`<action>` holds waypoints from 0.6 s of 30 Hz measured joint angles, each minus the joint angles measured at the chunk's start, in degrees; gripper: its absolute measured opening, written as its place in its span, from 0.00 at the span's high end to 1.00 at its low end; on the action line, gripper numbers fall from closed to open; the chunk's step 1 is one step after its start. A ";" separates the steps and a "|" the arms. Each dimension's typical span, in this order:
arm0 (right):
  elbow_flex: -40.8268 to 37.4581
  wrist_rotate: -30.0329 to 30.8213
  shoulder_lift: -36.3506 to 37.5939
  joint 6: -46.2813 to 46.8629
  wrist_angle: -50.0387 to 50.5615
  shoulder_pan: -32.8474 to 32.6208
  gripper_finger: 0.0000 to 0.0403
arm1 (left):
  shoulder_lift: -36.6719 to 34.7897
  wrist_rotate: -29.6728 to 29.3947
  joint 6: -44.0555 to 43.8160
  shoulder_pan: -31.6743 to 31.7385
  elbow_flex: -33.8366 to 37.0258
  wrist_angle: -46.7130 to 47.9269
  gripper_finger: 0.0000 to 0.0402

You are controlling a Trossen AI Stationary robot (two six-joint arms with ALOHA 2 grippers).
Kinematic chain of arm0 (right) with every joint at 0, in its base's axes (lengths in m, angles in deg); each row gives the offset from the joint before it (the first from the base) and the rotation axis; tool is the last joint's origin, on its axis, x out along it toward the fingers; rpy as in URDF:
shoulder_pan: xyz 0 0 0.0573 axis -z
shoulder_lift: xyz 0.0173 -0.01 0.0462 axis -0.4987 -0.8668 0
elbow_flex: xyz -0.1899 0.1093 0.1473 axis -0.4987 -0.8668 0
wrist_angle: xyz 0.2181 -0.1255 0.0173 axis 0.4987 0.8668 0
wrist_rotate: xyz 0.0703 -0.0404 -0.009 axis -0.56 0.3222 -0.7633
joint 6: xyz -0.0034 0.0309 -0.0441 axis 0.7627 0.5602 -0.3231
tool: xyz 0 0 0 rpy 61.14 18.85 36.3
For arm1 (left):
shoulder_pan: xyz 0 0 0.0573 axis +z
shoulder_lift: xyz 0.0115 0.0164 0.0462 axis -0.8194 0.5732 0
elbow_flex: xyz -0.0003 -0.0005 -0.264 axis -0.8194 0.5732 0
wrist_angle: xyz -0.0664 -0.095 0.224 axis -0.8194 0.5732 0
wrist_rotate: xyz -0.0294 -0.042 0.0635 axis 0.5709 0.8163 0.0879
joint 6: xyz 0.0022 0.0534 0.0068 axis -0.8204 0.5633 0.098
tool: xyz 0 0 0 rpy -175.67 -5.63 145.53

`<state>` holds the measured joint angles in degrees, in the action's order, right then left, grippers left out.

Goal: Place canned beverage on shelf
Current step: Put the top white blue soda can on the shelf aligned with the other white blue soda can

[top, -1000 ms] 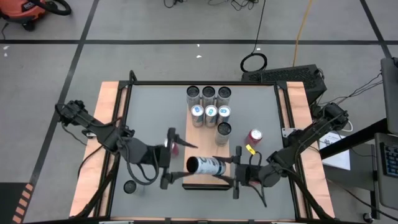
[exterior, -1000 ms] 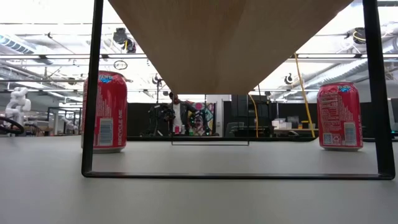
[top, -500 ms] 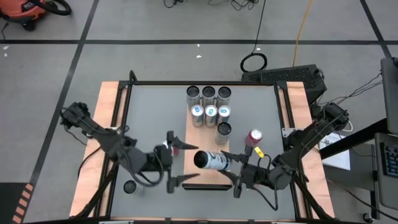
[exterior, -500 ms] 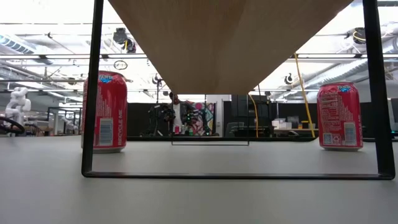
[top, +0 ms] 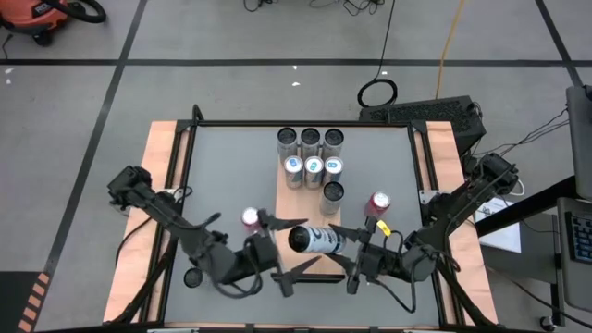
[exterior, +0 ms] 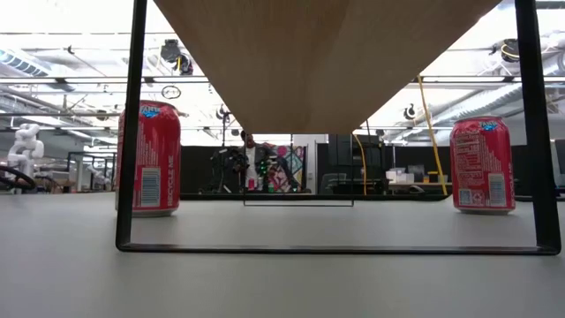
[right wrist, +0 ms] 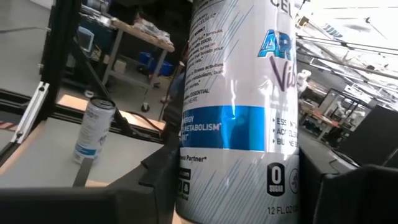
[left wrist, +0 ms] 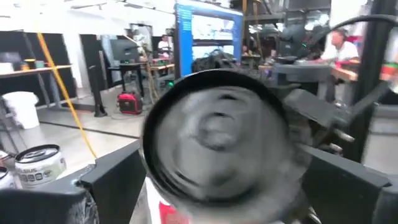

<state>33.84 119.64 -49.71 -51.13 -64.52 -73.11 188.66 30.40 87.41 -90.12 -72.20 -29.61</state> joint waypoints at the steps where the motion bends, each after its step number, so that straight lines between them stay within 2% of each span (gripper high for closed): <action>1: 0.00 0.07 0.00 -0.01 0.02 0.01 0.55 | 0.46 0.15 0.05 0.55 0.00 -1.19 0.04; 5: 0.00 0.40 0.02 0.01 0.00 0.02 0.55 | 1.37 2.12 -0.30 2.11 0.00 -3.51 0.07; 8: 0.00 0.69 0.02 -0.03 0.05 0.02 0.55 | 1.69 2.68 -0.89 2.58 0.00 -3.61 0.15; 14: 0.09 5.07 0.02 -2.04 0.06 0.00 0.55 | 1.77 2.67 -0.41 2.79 0.02 -3.58 0.32; 18: 0.09 4.65 0.02 -2.13 0.05 0.06 0.54 | 1.77 2.68 0.47 2.71 0.02 -3.57 0.38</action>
<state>33.93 124.29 -49.69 -53.26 -64.47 -73.06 190.43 33.08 87.87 -87.41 -72.18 -33.18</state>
